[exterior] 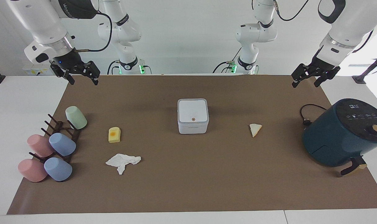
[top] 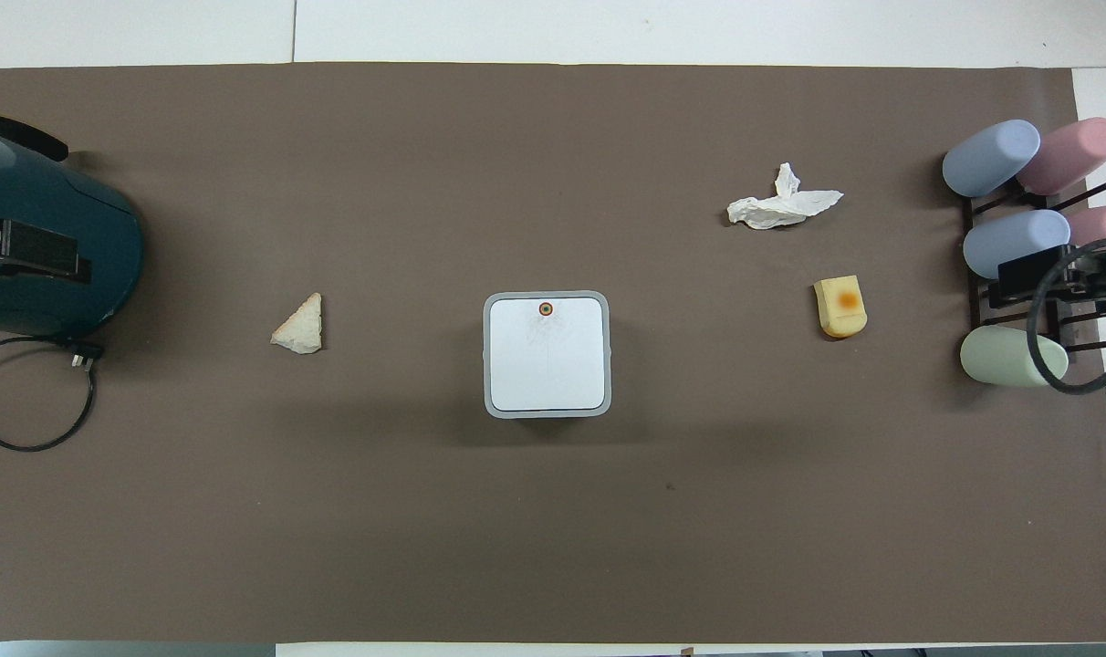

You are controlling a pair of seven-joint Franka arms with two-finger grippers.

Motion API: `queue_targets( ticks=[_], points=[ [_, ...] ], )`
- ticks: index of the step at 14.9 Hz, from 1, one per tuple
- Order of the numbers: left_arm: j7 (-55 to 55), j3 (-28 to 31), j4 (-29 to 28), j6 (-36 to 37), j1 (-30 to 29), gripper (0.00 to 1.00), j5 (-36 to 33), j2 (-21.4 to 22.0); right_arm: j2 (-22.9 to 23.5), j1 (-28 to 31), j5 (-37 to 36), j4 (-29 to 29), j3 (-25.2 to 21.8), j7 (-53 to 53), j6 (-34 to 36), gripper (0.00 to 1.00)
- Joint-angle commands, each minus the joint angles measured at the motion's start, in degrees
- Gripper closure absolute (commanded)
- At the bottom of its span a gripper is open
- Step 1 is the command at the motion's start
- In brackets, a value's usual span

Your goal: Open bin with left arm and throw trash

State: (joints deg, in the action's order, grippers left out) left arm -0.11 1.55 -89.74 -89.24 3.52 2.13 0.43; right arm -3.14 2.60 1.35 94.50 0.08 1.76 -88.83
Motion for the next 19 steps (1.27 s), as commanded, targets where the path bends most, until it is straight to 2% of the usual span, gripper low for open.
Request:
queue_targets(
  ticks=[1, 8, 11, 12, 13, 14, 15, 16, 19],
  points=[
    [-1.1, 0.1, -1.8, 0.5, 0.1, 0.00, -0.1, 1.7, 0.3, 0.1, 0.2, -0.5, 0.1, -0.7, -0.6, 0.00],
    [-0.3, 0.1, -1.8, 0.5, 0.5, 0.00, -0.1, 1.7, 0.1, -0.1, 0.4, 0.0, 0.2, -0.7, -0.4, 0.00],
    [-0.2, -0.4, -3.2, -1.0, 3.1, 0.00, -0.1, 2.2, -0.1, 0.0, 0.5, 0.3, 0.2, -1.1, -0.3, 0.00],
    [-0.2, -0.4, -4.5, -2.6, 5.0, 0.05, -0.1, 2.6, -0.3, -0.1, 0.6, 0.7, 0.2, -1.5, -0.1, 0.00],
    [0.4, -0.4, -5.9, -4.4, 7.0, 0.24, -0.1, 3.4, -0.5, -0.2, 0.8, 1.4, 0.4, -1.6, -0.7, 0.00],
    [2.1, -0.4, -7.4, -6.3, 9.2, 0.56, -0.1, 3.9, -0.7, -0.2, 1.5, 2.8, 1.4, -1.1, -3.2, 0.00],
    [3.4, -0.4, -8.9, -8.8, 11.4, 0.84, -0.1, 4.6, -1.9, -0.1, 2.2, 5.5, 2.1, -0.9, -7.3, 0.00],
    [3.6, -0.5, -11.1, -11.4, 13.3, 1.00, -0.1, 5.3, -2.7, -0.2, 2.3, 8.9, 2.1, -1.0, -10.3, 0.00],
    [9.4, -0.5, -16.1, -18.8, 21.1, 1.00, -0.1, 5.4, -3.6, -1.0, 2.3, 17.7, 2.3, -1.4, -19.2, 0.00]
  ],
)
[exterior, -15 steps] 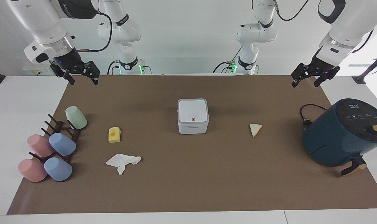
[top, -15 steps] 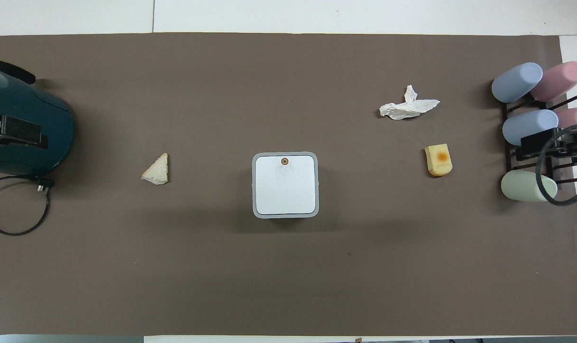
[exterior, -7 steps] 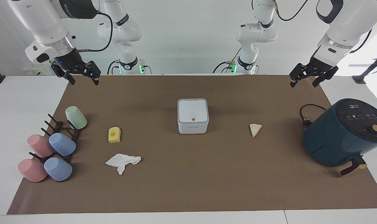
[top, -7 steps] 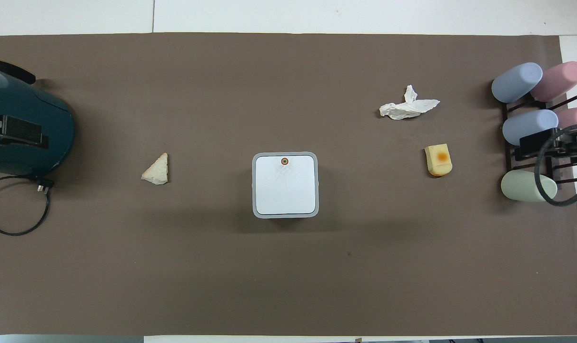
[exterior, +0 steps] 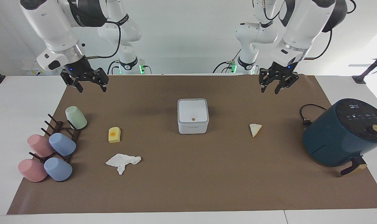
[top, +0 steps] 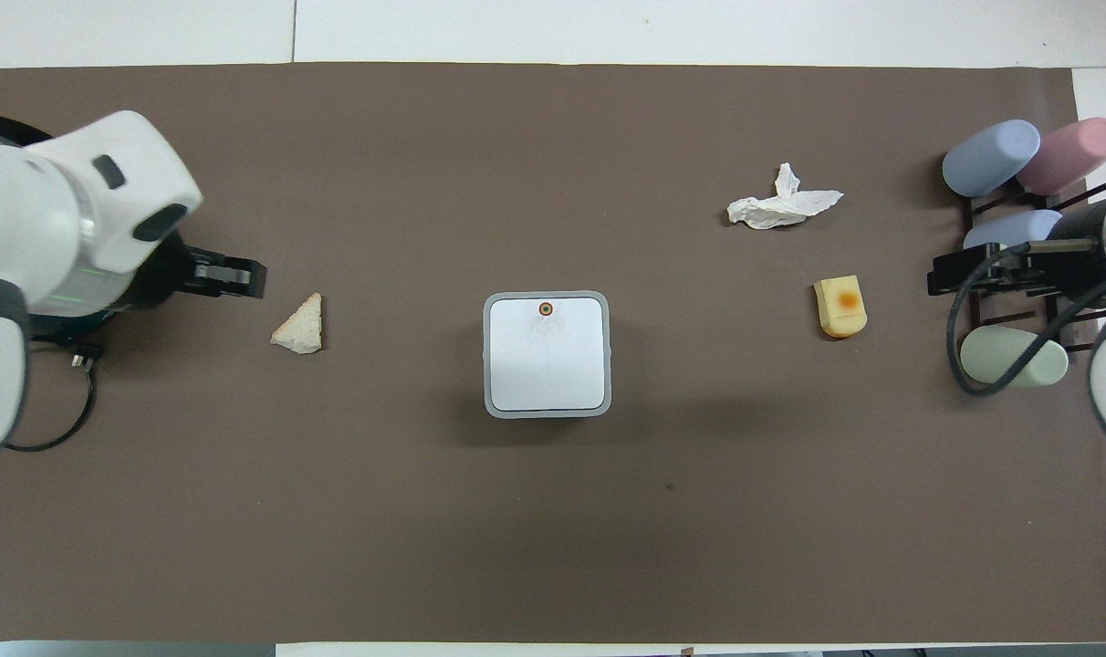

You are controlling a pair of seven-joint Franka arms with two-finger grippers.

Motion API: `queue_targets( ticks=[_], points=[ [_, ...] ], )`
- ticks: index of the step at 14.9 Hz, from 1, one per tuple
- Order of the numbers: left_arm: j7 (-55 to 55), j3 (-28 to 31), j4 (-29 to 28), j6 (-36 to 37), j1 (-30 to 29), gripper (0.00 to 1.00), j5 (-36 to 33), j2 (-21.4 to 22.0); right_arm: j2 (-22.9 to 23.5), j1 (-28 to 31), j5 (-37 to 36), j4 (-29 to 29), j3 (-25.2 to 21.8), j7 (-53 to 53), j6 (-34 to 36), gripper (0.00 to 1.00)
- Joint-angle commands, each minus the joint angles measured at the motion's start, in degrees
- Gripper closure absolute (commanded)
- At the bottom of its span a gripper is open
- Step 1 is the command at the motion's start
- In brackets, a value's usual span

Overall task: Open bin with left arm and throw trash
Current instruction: 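Reach the left gripper to the bin lid while the right gripper reaches the sponge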

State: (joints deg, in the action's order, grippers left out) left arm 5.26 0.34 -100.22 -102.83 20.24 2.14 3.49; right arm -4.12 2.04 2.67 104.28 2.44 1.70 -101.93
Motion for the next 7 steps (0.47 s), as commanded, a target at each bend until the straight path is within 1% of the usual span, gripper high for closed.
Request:
queue_targets(
  ticks=[1, 3, 4, 5, 6, 7],
  points=[
    [7.2, 0.7, -6.6, -8.4, 6.7, 1.00, -0.1, 1.8, -1.2, -1.3, 1.0, 9.7, -0.2, -1.8, -8.9, 0.00],
    [11.2, 0.6, -10.3, -17.9, 10.4, 1.00, -0.1, 1.2, 3.9, -1.7, 1.0, 10.8, -0.2, -4.0, -15.5, 0.00],
    [11.4, 0.6, -11.3, -21.1, 12.5, 1.00, 0.0, -0.2, 5.6, -2.1, 1.0, 10.9, -0.2, -4.2, -18.1, 0.00],
    [11.7, 0.7, -11.3, -23.8, 14.1, 1.00, 0.0, -2.2, 7.2, -2.4, 1.0, 11.6, -0.2, -4.2, -20.7, 0.00],
    [12.9, 0.6, -10.8, -24.9, 14.9, 1.00, -0.1, -4.3, 8.7, -2.3, 1.0, 12.3, -0.2, -4.5, -23.5, 0.00],
    [14.7, 0.7, -10.8, -27.6, 16.7, 1.00, -0.1, -6.0, 10.2, -2.4, 0.9, 12.9, -0.2, -5.3, -28.0, 0.00]
  ],
)
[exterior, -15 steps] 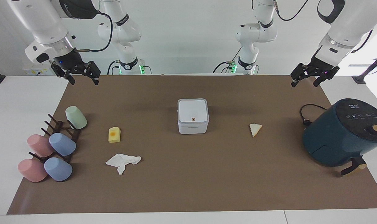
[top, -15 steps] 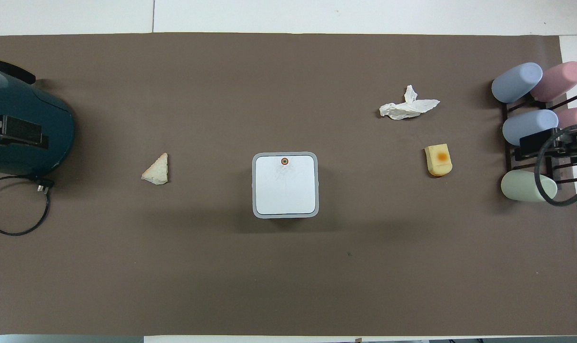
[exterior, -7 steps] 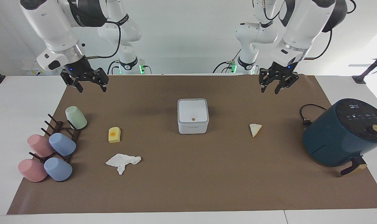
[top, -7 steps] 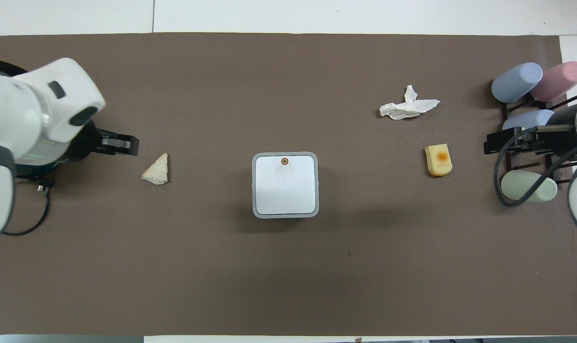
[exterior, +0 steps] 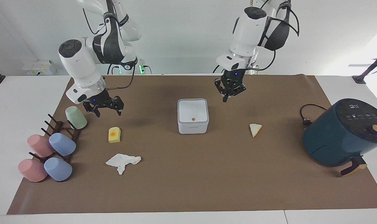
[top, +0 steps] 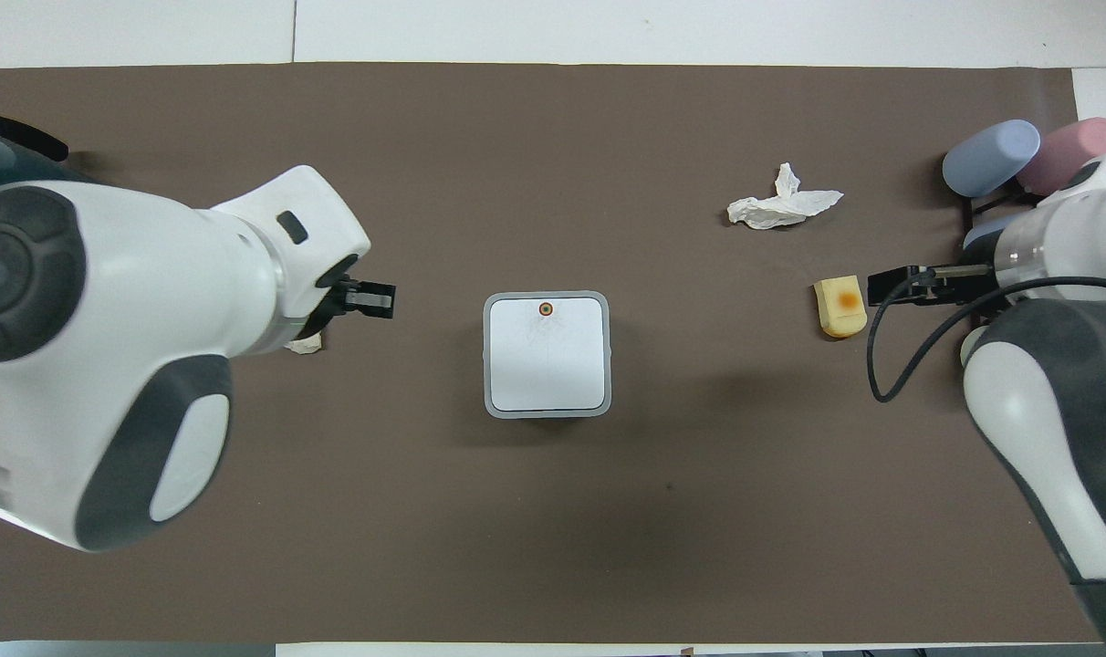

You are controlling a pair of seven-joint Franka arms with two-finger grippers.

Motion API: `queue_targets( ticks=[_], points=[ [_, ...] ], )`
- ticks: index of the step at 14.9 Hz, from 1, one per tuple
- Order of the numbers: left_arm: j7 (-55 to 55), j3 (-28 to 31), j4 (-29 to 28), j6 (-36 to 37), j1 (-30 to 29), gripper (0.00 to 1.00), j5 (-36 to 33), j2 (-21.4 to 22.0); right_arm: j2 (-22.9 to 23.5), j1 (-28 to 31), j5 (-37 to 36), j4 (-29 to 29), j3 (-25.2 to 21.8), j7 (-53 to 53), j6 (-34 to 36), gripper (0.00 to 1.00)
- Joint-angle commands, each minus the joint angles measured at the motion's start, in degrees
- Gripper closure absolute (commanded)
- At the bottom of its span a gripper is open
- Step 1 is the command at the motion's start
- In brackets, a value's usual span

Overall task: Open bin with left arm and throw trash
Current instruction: 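Reach the left gripper to the bin lid while the right gripper reaches the sponge, then lift the lid with the left gripper while the right gripper grasps the sponge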

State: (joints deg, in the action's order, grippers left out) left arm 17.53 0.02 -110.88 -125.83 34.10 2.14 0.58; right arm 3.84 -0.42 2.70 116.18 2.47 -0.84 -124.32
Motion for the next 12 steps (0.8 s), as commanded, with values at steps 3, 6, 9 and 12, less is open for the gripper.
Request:
queue_targets(
  ticks=[3, 6, 9, 12],
  points=[
    [5.1, 0.9, -0.1, -12.6, 5.2, 1.00, -0.1, -8.3, 3.4, 0.6, 0.8, 4.7, -0.2, -4.4, -10.2, 0.00],
    [5.2, 1.0, -0.1, -17.5, 6.4, 1.00, 0.0, -11.7, 3.9, 2.0, 0.8, 9.4, -0.2, -10.0, -15.1, 0.00],
    [5.2, 1.0, -0.8, -18.4, 6.8, 1.00, 0.0, -13.0, 5.6, 2.7, 0.8, 10.3, -0.3, -11.7, -16.2, 0.00],
    [4.9, 1.0, -1.3, -18.6, 6.9, 1.00, 0.0, -14.3, 7.4, 3.1, 0.8, 10.3, -0.2, -12.7, -17.2, 0.01]
  ],
)
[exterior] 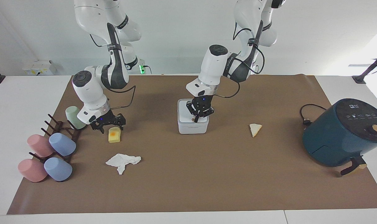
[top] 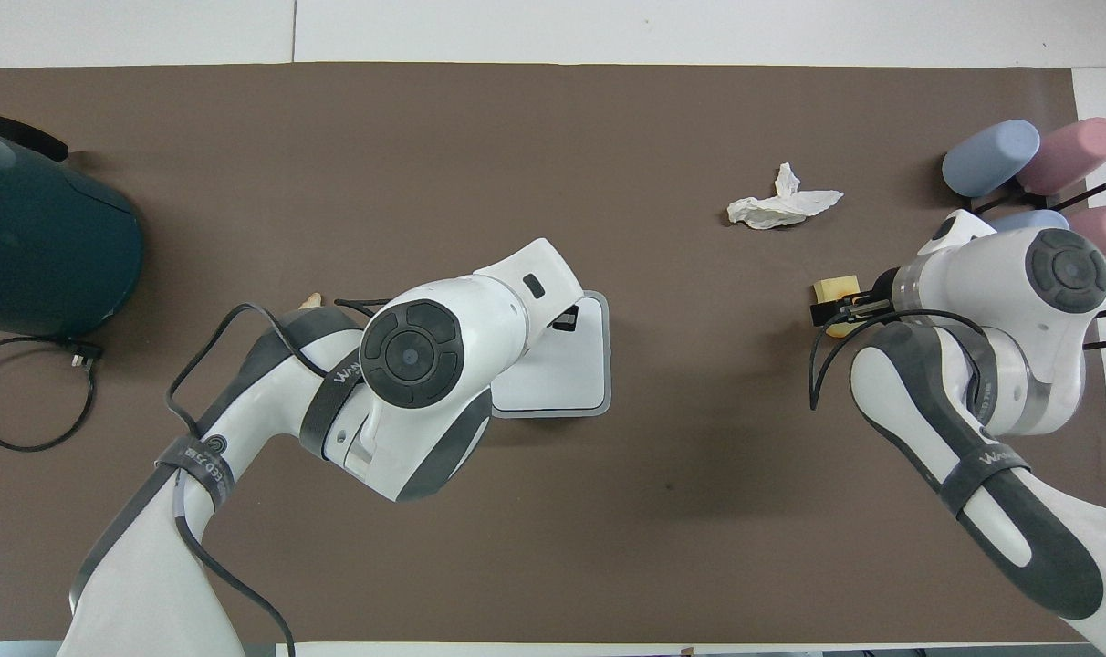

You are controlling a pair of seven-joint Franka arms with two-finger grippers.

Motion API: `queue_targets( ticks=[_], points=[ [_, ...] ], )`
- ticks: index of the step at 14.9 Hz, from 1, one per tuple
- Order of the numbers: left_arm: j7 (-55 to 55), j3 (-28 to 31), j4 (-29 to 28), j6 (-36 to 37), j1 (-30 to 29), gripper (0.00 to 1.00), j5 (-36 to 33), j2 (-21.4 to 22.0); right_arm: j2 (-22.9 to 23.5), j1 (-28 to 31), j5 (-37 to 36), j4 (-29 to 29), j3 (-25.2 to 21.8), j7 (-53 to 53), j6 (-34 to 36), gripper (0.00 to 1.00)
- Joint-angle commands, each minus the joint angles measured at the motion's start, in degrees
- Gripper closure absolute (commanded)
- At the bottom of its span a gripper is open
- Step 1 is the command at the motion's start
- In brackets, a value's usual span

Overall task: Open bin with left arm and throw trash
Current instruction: 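Lift the lid with the left gripper while the right gripper grasps the sponge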

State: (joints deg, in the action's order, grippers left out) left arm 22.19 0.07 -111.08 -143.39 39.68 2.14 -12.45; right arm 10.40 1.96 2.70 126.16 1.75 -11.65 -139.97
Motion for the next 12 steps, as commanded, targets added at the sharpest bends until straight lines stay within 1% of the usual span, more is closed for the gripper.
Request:
queue_targets(
  ticks=[1, 3, 4, 5, 7, 8, 9, 10, 11, 12],
  points=[
    [0.4, 1.0, -1.1, 0.1, 1.8, 1.00, -0.1, -1.2, 1.0, 0.7, 0.8, 0.3, 0.5, -2.0, -1.4, 0.11],
    [0.4, 1.0, -0.5, 4.2, 1.9, 1.00, -0.1, 0.0, 1.6, 0.8, 0.8, 0.3, 0.5, -2.3, -1.5, 0.20],
    [0.1, 1.1, -0.4, 7.0, 1.8, 1.00, -0.1, 2.1, 1.6, 0.8, 0.8, 0.2, 0.5, -2.9, -1.5, 0.26],
    [-0.1, 1.1, -0.5, 9.9, 1.4, 1.00, 0.0, 4.3, 1.6, 0.8, 0.8, 0.2, 0.5, -3.1, -1.4, 0.39],
    [-0.3, 1.5, -0.4, 16.1, 0.9, 1.00, 0.0, 8.3, 1.6, 0.7, 0.8, -0.3, 0.5, -3.1, -0.5, 0.82],
    [-0.3, 1.6, -0.4, 18.7, 0.1, 1.00, 0.0, 10.2, 1.6, 0.7, 0.8, -0.6, 0.5, -3.1, 0.4, 0.97],
    [-0.3, 1.6, -0.4, 21.5, -1.6, 1.00, 0.0, 11.7, 1.6, 0.6, 0.8, -1.4, 0.5, -3.0, 2.1, 1.00],
    [-0.2, 1.6, -0.5, 24.3, -3.0, 1.00, 0.0, 13.5, 1.6, 0.6, 0.8, -2.9, 0.5, -3.0, 4.2, 1.00],
    [-0.4, 1.6, -0.5, 26.9, -5.3, 1.00, 0.0, 15.0, 1.5, 0.5, 0.8, -5.3, 0.5, -2.9, 7.9, 1.00],
    [-0.6, 1.5, -0.5, 28.8, -8.0, 0.91, 0.0, 16.6, 1.2, 0.4, 0.8, -7.9, 0.5, -2.6, 11.4, 1.00]
  ],
)
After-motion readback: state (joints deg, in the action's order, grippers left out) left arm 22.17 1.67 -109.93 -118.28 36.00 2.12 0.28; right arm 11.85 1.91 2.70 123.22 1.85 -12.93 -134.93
